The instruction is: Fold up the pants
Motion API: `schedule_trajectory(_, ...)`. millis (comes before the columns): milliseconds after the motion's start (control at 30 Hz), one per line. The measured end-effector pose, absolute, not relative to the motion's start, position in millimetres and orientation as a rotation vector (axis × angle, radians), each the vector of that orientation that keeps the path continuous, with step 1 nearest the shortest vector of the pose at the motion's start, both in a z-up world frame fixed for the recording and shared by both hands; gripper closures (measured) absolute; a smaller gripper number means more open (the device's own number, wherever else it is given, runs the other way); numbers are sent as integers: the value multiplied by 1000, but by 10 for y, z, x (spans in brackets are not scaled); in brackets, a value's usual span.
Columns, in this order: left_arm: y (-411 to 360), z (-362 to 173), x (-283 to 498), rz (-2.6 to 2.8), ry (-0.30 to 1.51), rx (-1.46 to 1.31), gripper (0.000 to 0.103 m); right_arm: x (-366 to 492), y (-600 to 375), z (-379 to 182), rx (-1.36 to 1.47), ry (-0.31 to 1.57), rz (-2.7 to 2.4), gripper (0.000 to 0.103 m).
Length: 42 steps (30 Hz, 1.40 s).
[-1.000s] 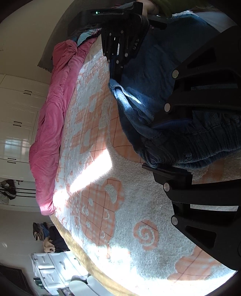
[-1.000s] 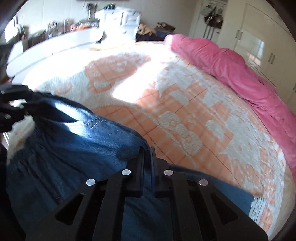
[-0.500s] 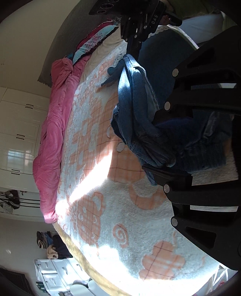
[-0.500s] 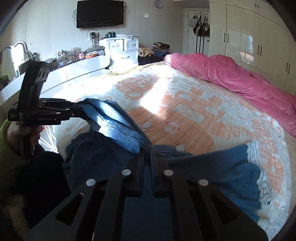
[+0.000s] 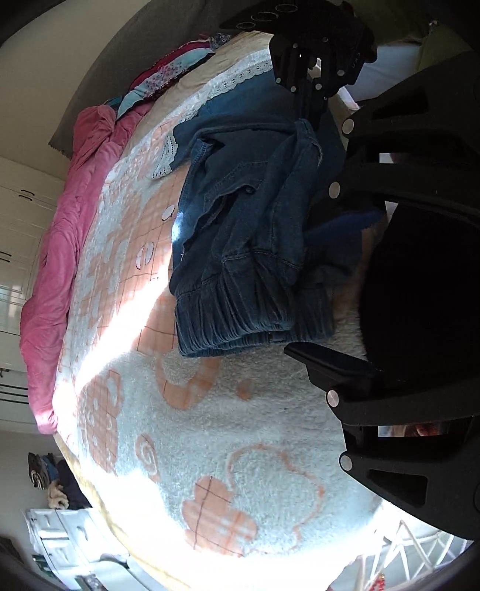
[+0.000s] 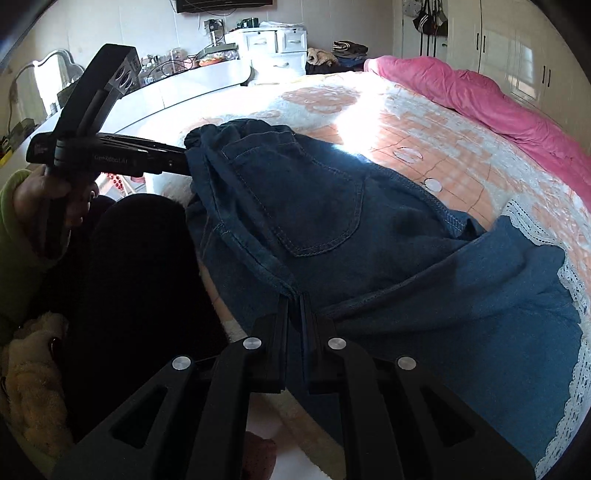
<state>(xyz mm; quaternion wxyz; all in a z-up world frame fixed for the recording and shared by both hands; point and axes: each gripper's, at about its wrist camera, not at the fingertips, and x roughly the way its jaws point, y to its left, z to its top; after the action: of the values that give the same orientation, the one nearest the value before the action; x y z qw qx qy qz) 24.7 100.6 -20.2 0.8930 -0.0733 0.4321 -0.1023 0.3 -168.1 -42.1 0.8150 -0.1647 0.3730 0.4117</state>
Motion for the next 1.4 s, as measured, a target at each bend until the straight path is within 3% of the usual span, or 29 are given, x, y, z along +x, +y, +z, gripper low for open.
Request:
schedule_trajectory(300,861,303,145,-270,795,-166,53,-98,-1647,-563,-368,828,898,95)
schedule_trajectory(533,538,-237,487,-235,940,-64,52,-209,-1819,-270,-339,793,918,90)
schedule_trajectory(600,513,-264,458,-234,937,-42,52,-185,-1887,-139,-294,752,897,85)
schedule_trajectory(667,516,-270,447,-237,932,-44,51,-98,-1913,-28,-243,713,865,70)
schedule_trajectory(1000,470,-285,457,-228,930,-27,48,443,-1622,-547,-212,916,759,68)
schedule_trajectory(1100,462,-278,456,-223,931,-28,47,413,-1653,-440,-186,900,771,68)
schedule_trajectory(1400,261,19,351,-270,861,-43,43,515,-2287,150,-145,740,616,53)
